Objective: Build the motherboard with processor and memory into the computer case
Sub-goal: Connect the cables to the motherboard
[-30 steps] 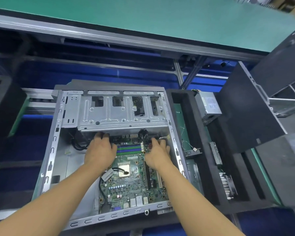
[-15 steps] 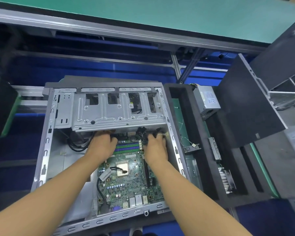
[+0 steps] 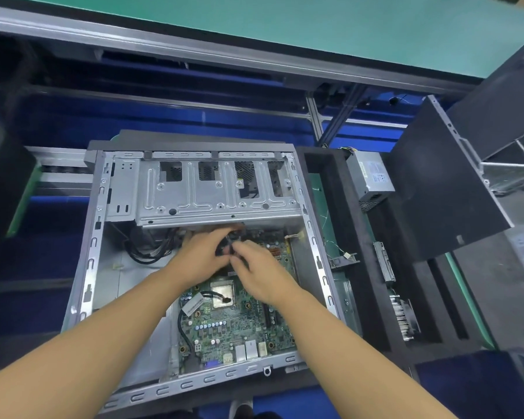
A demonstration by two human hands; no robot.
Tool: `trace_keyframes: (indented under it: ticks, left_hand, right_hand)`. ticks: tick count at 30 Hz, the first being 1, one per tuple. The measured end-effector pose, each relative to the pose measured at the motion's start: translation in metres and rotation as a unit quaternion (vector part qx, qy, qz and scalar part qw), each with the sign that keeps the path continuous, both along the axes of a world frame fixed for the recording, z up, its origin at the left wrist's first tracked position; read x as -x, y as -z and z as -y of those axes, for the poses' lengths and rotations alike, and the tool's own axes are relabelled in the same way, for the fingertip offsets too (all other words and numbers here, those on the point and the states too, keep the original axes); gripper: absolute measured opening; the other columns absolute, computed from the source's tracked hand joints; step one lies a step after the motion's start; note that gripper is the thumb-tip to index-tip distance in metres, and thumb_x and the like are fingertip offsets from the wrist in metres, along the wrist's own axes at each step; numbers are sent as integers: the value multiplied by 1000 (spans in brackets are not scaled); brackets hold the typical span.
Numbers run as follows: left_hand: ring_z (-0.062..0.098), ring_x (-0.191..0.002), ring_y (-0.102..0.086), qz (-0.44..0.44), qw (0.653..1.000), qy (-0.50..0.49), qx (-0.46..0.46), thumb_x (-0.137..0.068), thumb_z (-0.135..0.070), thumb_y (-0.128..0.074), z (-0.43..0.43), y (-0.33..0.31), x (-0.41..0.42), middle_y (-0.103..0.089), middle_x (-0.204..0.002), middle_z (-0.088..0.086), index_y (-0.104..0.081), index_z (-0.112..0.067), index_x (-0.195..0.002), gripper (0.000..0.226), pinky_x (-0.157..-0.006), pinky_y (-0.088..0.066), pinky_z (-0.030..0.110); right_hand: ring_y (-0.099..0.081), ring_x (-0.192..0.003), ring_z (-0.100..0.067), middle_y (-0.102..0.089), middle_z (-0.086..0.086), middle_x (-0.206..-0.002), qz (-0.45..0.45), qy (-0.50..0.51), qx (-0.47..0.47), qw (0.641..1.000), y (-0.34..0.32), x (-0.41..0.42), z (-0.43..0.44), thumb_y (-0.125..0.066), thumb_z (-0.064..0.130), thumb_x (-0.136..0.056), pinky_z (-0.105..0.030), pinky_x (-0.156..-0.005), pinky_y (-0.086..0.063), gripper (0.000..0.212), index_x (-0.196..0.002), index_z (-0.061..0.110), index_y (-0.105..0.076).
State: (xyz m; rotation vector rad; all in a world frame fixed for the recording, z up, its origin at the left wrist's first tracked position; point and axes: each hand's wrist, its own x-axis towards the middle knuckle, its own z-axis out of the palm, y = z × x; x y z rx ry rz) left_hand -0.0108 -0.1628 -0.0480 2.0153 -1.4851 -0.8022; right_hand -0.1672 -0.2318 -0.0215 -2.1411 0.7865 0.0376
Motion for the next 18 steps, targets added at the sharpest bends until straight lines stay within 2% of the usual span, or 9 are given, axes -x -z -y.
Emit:
trace_keyframes:
  ticks: [2, 5, 8, 10, 13, 16, 18]
  left_hand:
    - [10, -94, -61, 1, 1000, -18, 1, -84, -36, -69, 3, 0, -7, -68, -101, -13, -59, -36, -118, 36, -78, -47, 28]
    - [9, -84, -55, 43, 998, -33, -27, -78, -48, -73, 6, -1, -15, -66, -97, -12, -61, -30, -108, 36, -62, -39, 20]
    - [16, -95, -60, 81, 996, -3, -44, -83, -47, -69, 6, 4, -19, -67, -107, -6, -58, -28, -113, 37, -69, -39, 27]
    - [21, -100, -61, 87, 995, -13, -39, -88, -41, -65, 6, 5, -19, -68, -111, -1, -59, -25, -115, 32, -70, -37, 27]
    - [18, -81, -61, 78, 996, -39, -6, -89, -46, -62, 4, 3, -17, -68, -93, -4, -60, -24, -107, 29, -60, -37, 27]
    - [7, -56, -50, 68, 995, -70, -18, -89, -53, -59, 6, -1, -13, -57, -63, -8, -52, -27, -79, 28, -48, -32, 23]
    - [5, -48, -44, 59, 994, -84, -27, -91, -54, -57, 9, -2, -12, -46, -52, -11, -41, -31, -66, 37, -44, -27, 24]
  right_hand:
    - [-52, -114, -16, -55, 2, -122, -9, -10, 18, 1000, 0, 0, 1, -45, 24, -106, -33, -98, -44, 33, -138, 21, -54]
    - [-53, -105, -15, -49, 6, -115, -16, 7, 94, 995, -2, 1, 2, -48, 29, -105, -39, -87, -51, 32, -136, 25, -54]
    - [-51, -91, -16, -44, 5, -109, -40, 16, 119, 992, -5, 2, 3, -51, 31, -104, -44, -80, -52, 23, -122, 18, -58]
    - [-52, -89, -17, -44, 4, -112, -43, 4, 131, 990, -7, 3, 2, -49, 33, -105, -40, -77, -51, 25, -121, 16, -59]
    - [-57, -93, -19, -56, 2, -113, -25, 22, 159, 987, -12, 5, 4, -46, 32, -106, -35, -72, -47, 24, -117, 15, -59]
    - [-61, -95, -19, -66, 1, -110, -33, 124, 126, 984, -20, 8, 13, -49, 32, -105, -39, -80, -52, 23, -117, 16, -60]
    - [-62, -93, -19, -67, 2, -106, -43, 140, 141, 979, -22, 10, 13, -49, 32, -105, -40, -79, -54, 23, -116, 15, -61]
